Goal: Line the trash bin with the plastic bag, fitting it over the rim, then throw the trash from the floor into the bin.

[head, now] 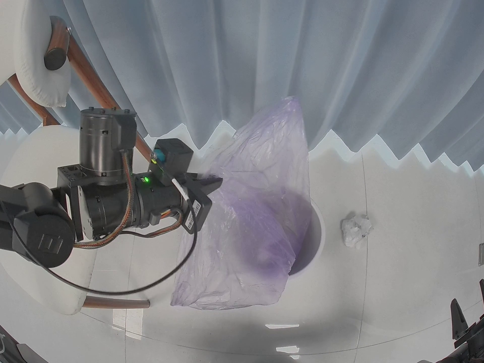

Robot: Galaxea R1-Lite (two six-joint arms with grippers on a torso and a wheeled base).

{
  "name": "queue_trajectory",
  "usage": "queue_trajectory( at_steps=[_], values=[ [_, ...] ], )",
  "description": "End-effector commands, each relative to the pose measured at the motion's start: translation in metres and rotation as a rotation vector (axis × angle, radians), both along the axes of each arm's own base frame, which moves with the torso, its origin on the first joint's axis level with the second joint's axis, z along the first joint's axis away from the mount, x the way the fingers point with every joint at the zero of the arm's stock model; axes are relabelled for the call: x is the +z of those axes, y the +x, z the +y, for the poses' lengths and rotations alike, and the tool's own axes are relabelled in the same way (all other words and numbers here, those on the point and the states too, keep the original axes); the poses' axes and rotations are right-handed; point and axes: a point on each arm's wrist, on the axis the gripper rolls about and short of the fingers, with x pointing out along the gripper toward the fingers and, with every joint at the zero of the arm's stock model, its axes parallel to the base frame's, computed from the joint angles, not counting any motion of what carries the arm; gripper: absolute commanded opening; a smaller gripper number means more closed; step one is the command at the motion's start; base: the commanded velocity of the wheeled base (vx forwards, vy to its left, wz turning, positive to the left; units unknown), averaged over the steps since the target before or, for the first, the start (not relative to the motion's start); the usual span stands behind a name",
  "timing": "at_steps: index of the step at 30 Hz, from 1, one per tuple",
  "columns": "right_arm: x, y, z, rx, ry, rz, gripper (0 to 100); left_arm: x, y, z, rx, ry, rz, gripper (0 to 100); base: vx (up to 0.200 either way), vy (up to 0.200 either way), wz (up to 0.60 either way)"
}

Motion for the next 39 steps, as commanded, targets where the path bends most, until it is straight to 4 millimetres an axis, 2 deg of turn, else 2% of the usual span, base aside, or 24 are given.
queue_trajectory(
  at_steps=[1, 8, 11, 15, 19, 26, 31, 33, 39],
  values=[
    [-0.005, 0.000, 0.000, 0.000, 0.000, 0.001, 100, -0.006, -0.007, -0.008, -0.152, 0.110, -0.042, 0, 0.000, 0.000, 0.00],
    [-0.005, 0.000, 0.000, 0.000, 0.000, 0.001, 100, -0.014, -0.011, -0.011, -0.403, 0.406, -0.151, 0, 0.000, 0.000, 0.00],
    [-0.005, 0.000, 0.000, 0.000, 0.000, 0.001, 100, -0.024, -0.010, -0.015, -0.485, 0.481, -0.113, 0, 0.000, 0.000, 0.00],
    [-0.005, 0.000, 0.000, 0.000, 0.000, 0.001, 100, -0.039, -0.010, -0.027, -0.587, 0.418, -0.002, 0, 0.000, 0.000, 0.00],
    [-0.005, 0.000, 0.000, 0.000, 0.000, 0.001, 100, -0.044, -0.013, -0.038, -0.553, 0.307, 0.124, 0, 0.000, 0.000, 0.00],
    [-0.005, 0.000, 0.000, 0.000, 0.000, 0.001, 100, -0.045, -0.003, -0.045, -0.503, 0.194, 0.071, 0, 0.000, 0.000, 0.00],
    [-0.005, 0.000, 0.000, 0.000, 0.000, 0.001, 100, -0.048, -0.010, -0.051, -0.525, 0.204, 0.079, 0, 0.000, 0.000, 0.00],
    [-0.005, 0.000, 0.000, 0.000, 0.000, 0.001, 100, -0.053, -0.012, -0.049, -0.522, 0.214, 0.095, 0, 0.000, 0.000, 0.00],
    [-0.005, 0.000, 0.000, 0.000, 0.000, 0.001, 100, -0.065, -0.033, -0.017, -0.478, 0.250, 0.147, 0, 0.000, 0.000, 0.00]
  ],
)
